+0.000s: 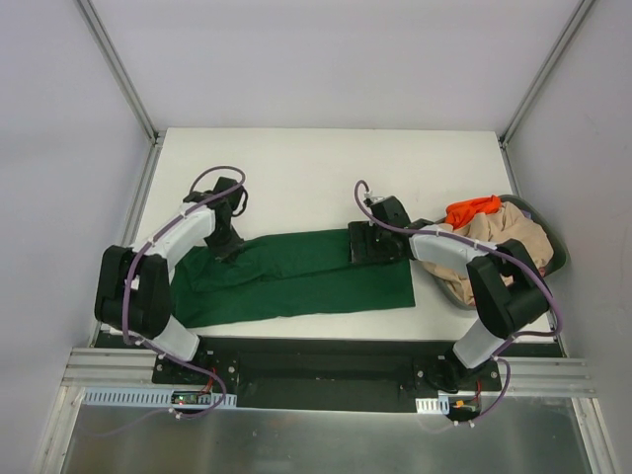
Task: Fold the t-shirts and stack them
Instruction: Fold the other side of the tshirt into a rectangle
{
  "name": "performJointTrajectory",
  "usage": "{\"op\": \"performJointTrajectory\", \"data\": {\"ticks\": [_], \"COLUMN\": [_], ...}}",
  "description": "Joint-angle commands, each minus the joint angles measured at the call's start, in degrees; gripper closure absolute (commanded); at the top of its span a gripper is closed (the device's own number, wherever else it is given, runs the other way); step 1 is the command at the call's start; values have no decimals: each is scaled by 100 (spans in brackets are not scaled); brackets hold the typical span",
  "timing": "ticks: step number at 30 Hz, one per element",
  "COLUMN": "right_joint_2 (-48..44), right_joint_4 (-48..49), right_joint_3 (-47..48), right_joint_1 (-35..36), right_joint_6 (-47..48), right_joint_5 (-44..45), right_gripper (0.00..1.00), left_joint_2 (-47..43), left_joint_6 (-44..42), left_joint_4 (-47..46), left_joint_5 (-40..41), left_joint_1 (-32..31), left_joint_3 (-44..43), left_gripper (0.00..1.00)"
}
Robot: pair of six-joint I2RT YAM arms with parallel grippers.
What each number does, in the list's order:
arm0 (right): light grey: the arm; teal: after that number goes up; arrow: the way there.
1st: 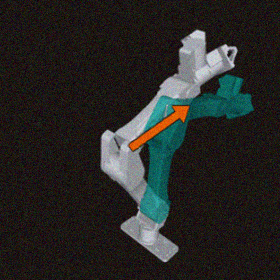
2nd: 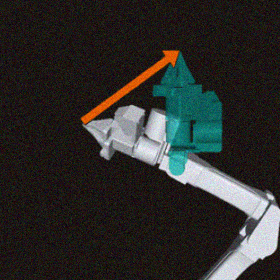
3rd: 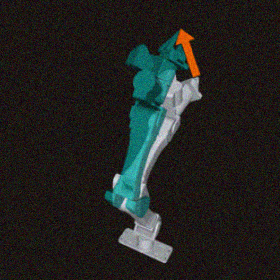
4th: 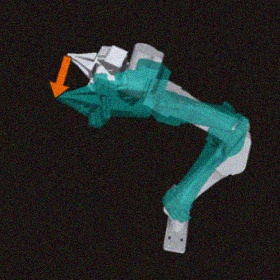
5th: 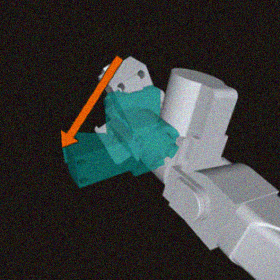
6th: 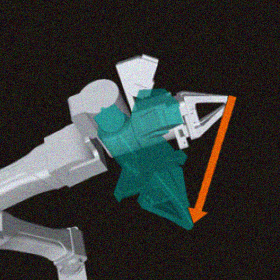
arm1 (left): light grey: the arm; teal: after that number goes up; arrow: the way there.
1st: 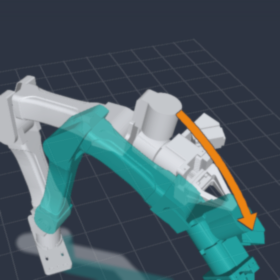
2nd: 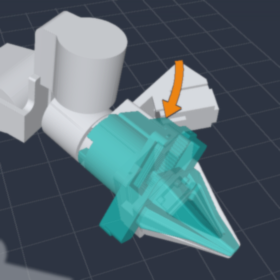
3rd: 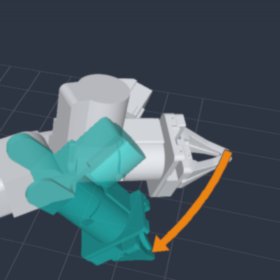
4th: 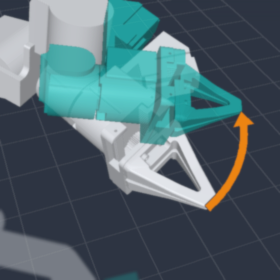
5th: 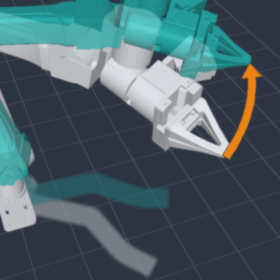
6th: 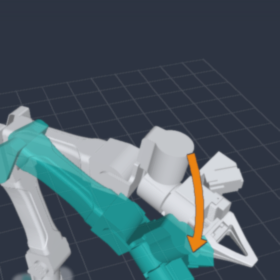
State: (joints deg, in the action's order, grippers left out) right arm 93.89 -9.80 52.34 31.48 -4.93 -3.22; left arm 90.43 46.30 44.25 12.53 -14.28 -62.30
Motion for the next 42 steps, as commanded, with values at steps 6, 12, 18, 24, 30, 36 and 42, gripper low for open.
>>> {"op": "performJointTrajectory", "data": {"ticks": [6, 12, 18, 24, 30, 36, 42], "right_joint_2": [-72, -186, -292, -424, -792, -1197, -768], "right_joint_4": [-338, -321, -294, -294, -303, -224, 452], "right_joint_3": [-224, -277, -347, -373, -382, -163, 626], "right_joint_1": [-90, -81, -81, -81, 6, 445, 1192], "right_joint_6": [-26, -34, -52, -43, 150, 308, 449], "right_joint_5": [252, 226, 235, 217, 15, -388, -1434], "right_gripper": [4, 4, 4, 4, 4, 4, 4], "left_joint_2": [-1176, -1563, -2274, -2776, -2602, -2373, -1881], "left_joint_6": [634, 1151, 1461, 1038, 1223, 583, 178], "left_joint_4": [479, 803, 1630, 1789, 1903, 1219, 253], "left_joint_5": [-330, -586, -392, -472, 467, 444, 234], "left_joint_1": [-592, -1260, -2033, -2465, -2386, -939, 126], "left_joint_3": [1079, 1502, 1282, 1080, 685, 631, 1044], "left_gripper": [86, 74, 53, 18, 1, 1, 1]}}
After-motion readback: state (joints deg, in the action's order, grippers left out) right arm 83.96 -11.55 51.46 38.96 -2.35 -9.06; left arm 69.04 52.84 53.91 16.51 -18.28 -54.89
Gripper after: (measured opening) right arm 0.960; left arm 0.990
